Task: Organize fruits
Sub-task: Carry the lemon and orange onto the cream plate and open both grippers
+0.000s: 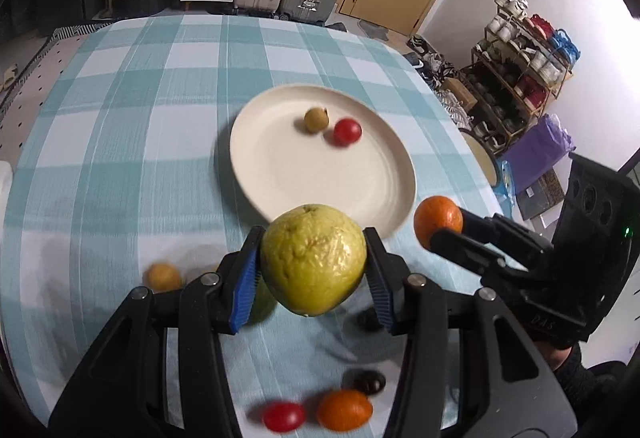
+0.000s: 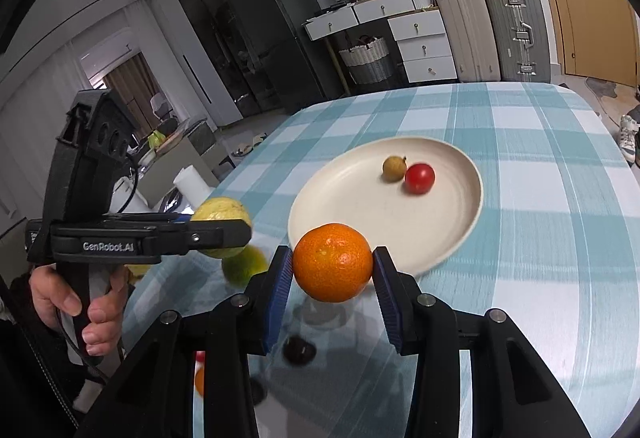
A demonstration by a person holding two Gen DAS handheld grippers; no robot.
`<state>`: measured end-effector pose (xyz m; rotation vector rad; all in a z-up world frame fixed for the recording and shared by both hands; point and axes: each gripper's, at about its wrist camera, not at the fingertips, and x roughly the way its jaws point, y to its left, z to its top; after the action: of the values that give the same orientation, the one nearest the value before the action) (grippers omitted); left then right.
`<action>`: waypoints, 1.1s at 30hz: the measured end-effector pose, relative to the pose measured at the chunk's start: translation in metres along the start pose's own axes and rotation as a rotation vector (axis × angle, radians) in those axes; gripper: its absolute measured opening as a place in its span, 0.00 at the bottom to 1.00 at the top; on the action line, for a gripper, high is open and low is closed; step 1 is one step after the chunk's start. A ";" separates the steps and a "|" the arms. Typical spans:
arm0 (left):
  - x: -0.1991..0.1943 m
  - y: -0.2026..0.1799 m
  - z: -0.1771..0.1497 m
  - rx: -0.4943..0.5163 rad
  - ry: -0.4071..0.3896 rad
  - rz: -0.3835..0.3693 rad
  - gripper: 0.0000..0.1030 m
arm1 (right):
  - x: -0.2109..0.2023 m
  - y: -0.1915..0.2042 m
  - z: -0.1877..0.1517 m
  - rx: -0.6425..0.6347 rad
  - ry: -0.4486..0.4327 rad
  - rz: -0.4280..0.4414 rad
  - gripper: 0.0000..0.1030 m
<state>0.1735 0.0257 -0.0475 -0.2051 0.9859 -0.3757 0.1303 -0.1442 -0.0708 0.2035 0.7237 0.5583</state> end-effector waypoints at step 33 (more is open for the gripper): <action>0.139 0.036 0.110 -0.078 0.093 -0.041 0.44 | 0.112 -0.035 0.057 -0.077 0.134 -0.110 0.40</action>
<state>0.3424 0.0035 -0.1072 -0.2806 1.0898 -0.3871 0.2521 -0.1112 -0.1049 0.0540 0.8369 0.4976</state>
